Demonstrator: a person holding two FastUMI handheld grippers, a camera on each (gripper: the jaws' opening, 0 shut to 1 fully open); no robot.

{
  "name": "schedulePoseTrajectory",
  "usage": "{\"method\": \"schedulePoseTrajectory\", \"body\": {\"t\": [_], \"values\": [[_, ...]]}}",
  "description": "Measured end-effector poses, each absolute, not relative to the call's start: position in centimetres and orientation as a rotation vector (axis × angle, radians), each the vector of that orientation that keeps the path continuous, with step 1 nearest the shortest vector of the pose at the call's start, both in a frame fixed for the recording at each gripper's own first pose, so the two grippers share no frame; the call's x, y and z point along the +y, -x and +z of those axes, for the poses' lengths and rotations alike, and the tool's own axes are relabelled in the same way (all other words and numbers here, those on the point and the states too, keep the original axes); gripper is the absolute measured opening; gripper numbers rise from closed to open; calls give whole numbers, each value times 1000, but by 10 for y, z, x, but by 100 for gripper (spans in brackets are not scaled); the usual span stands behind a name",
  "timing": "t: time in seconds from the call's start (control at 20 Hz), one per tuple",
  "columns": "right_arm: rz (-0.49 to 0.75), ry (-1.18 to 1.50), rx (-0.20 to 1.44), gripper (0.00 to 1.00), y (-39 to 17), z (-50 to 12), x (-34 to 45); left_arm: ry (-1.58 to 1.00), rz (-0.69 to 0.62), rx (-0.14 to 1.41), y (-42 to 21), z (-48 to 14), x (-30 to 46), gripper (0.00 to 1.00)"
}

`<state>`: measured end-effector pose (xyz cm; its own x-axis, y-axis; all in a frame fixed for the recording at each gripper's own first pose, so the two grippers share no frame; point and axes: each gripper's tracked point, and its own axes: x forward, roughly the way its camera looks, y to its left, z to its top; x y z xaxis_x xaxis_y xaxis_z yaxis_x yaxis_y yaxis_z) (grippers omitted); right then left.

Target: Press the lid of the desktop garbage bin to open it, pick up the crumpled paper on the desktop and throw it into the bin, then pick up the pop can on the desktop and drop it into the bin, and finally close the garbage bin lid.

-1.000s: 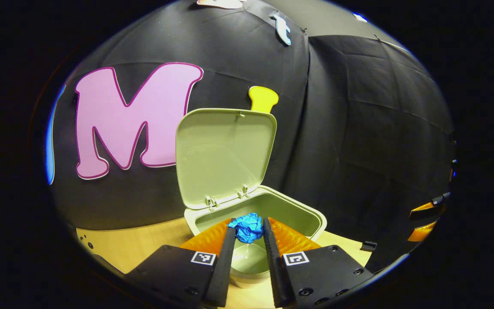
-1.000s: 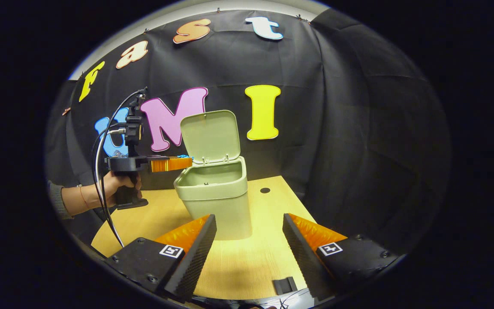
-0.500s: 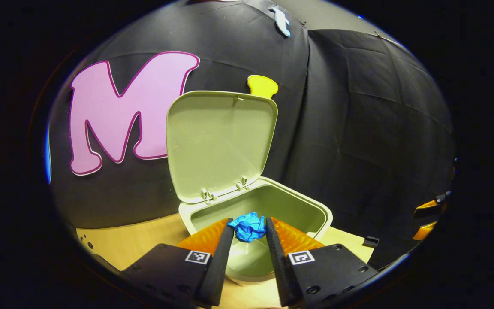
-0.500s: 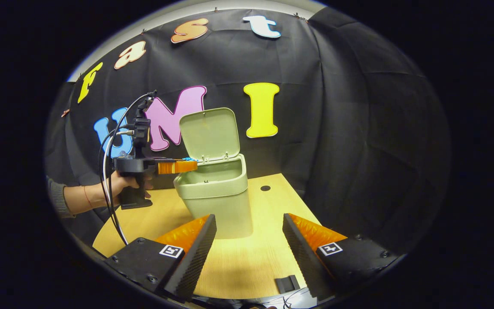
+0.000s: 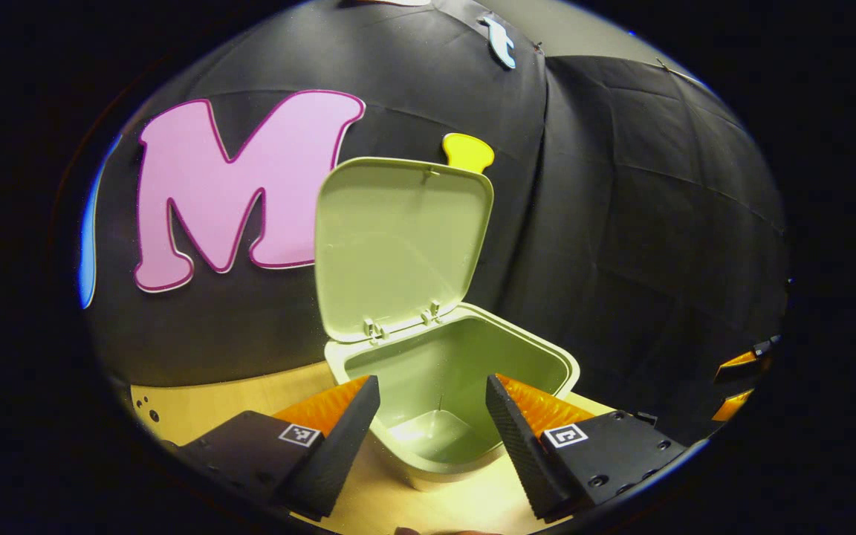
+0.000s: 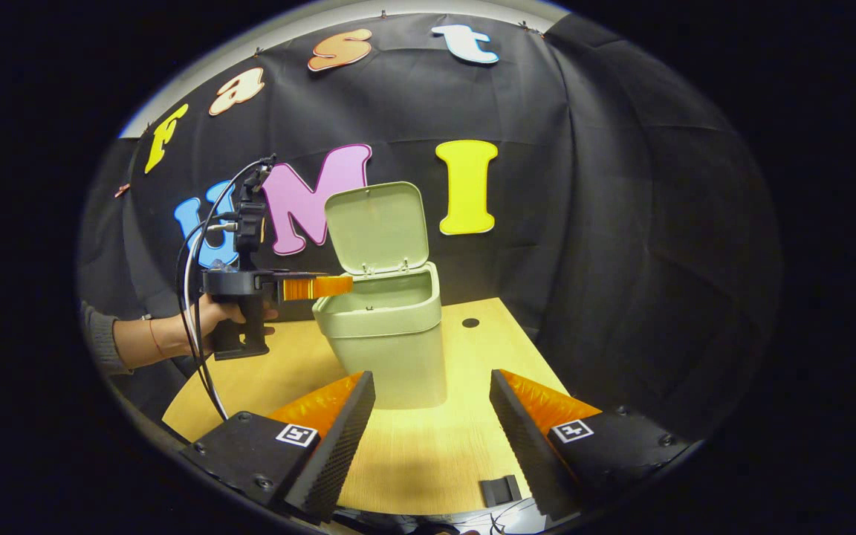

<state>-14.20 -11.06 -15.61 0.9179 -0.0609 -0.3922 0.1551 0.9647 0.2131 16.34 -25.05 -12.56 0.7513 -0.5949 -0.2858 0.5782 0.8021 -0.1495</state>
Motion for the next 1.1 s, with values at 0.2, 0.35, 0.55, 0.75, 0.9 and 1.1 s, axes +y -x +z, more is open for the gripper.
{"method": "schedulePoseTrajectory", "body": {"t": [0.2, 0.35, 0.55, 0.75, 0.9, 1.1], "values": [[-27, -232, 415, 98, 136, -162, -88, 87, -617, 317, -146, -116, -224, 95], [55, -218, 433, 98, 128, -170, -65, 111, -584, 309, -126, -108, -198, 95], [167, -208, 468, 98, 117, -184, -31, 133, -520, 296, -92, -98, -156, 95], [267, -196, 498, 98, 108, -197, 3, 167, -439, 309, -58, -99, -114, 95], [333, -182, 525, 98, 105, -209, 25, 191, -365, 338, -35, -106, -82, 95], [405, -152, 570, 98, 100, -230, 53, 251, -267, 360, -10, -119, -47, 95]]}}
